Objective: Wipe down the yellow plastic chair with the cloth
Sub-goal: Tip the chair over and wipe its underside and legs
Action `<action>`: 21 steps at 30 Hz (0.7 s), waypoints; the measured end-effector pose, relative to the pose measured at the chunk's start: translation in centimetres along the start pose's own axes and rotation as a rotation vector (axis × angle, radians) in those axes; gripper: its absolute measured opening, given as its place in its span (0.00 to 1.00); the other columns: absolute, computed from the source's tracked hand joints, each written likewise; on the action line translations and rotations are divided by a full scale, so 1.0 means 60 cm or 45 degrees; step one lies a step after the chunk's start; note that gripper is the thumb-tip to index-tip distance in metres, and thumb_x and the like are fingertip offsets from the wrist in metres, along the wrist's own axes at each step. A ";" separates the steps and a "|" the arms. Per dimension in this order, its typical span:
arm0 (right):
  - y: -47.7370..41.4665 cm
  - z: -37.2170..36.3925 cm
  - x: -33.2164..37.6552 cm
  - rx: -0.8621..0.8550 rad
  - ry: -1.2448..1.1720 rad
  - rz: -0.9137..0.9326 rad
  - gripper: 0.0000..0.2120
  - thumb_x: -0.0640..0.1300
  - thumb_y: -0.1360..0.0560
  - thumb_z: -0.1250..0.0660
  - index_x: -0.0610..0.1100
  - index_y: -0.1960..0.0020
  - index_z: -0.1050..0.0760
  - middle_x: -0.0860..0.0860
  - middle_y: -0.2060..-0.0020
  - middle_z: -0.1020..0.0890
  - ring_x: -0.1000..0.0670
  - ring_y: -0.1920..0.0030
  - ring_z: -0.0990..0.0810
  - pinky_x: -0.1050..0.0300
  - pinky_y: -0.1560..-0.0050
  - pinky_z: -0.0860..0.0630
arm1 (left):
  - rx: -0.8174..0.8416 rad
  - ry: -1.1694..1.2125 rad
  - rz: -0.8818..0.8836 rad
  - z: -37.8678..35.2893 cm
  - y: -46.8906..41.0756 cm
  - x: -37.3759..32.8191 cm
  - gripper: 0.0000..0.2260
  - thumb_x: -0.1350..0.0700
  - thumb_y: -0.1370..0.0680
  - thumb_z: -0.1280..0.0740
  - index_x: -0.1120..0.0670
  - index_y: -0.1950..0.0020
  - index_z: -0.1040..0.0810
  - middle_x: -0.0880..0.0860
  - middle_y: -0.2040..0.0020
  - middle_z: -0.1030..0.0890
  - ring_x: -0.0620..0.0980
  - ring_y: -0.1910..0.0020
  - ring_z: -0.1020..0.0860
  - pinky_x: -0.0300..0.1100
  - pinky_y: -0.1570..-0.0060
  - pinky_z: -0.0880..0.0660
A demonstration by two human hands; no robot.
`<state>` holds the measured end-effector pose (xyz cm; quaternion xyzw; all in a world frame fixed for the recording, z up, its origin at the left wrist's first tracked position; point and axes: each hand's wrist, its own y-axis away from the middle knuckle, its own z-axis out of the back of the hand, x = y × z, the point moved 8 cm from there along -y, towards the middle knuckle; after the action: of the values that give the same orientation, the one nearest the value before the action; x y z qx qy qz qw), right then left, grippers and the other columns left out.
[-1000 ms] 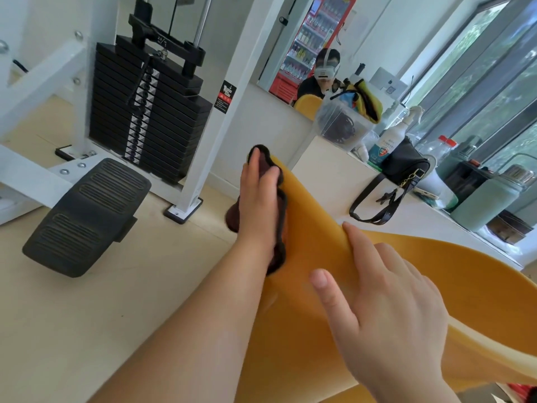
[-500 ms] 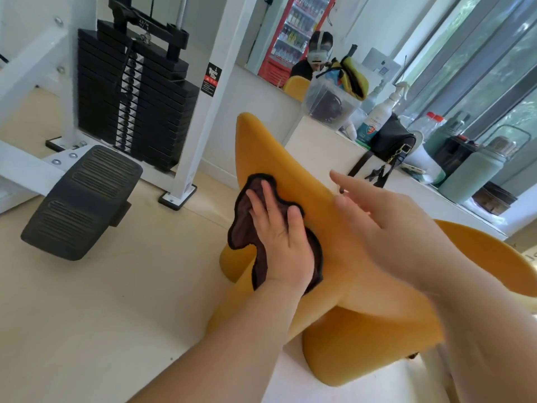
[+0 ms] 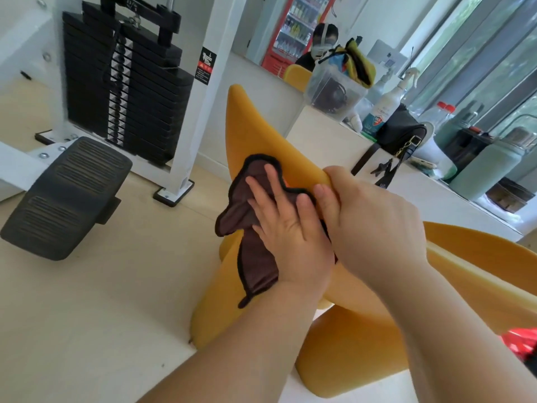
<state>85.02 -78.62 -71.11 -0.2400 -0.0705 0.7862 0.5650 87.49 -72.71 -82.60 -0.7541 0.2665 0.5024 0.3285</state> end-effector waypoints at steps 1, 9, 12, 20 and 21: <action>-0.009 -0.003 0.005 0.005 0.006 -0.002 0.21 0.63 0.17 0.57 0.55 0.37 0.32 0.53 0.64 0.27 0.46 0.63 0.25 0.51 0.64 0.27 | 0.036 -0.032 0.023 -0.010 0.008 0.003 0.23 0.35 0.18 0.56 0.23 0.31 0.69 0.41 0.19 0.64 0.51 0.19 0.57 0.63 0.23 0.57; -0.014 -0.009 -0.029 0.372 -0.429 0.122 0.24 0.57 0.17 0.54 0.69 0.21 0.48 0.53 0.38 0.19 0.48 0.42 0.24 0.52 0.44 0.30 | -0.053 0.148 0.133 0.023 -0.131 0.031 0.29 0.37 0.19 0.55 0.40 0.18 0.52 0.50 0.17 0.53 0.48 0.19 0.53 0.54 0.21 0.56; -0.024 -0.013 -0.027 0.350 -0.472 0.129 0.25 0.56 0.17 0.51 0.70 0.22 0.46 0.55 0.37 0.20 0.48 0.38 0.23 0.50 0.40 0.28 | -0.042 0.219 0.209 0.031 -0.167 0.045 0.31 0.32 0.22 0.56 0.38 0.19 0.51 0.46 0.17 0.49 0.48 0.19 0.48 0.59 0.22 0.49; -0.041 -0.020 -0.013 0.250 -0.384 0.168 0.23 0.55 0.15 0.50 0.64 0.20 0.44 0.53 0.38 0.19 0.47 0.41 0.21 0.51 0.47 0.27 | 0.125 -0.199 0.046 -0.040 0.033 0.009 0.27 0.40 0.17 0.54 0.32 0.26 0.71 0.47 0.19 0.68 0.49 0.20 0.64 0.61 0.24 0.65; -0.041 -0.023 -0.013 0.249 -0.361 0.166 0.23 0.55 0.15 0.50 0.64 0.20 0.45 0.52 0.39 0.18 0.47 0.42 0.21 0.52 0.48 0.28 | 0.138 -0.227 0.014 -0.046 0.042 0.012 0.29 0.40 0.16 0.53 0.32 0.26 0.73 0.47 0.20 0.69 0.49 0.20 0.66 0.61 0.24 0.66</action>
<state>87.96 -78.71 -71.11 -0.0747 -0.0568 0.8502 0.5180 87.54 -76.49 -83.09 -0.6861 0.2673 0.5541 0.3884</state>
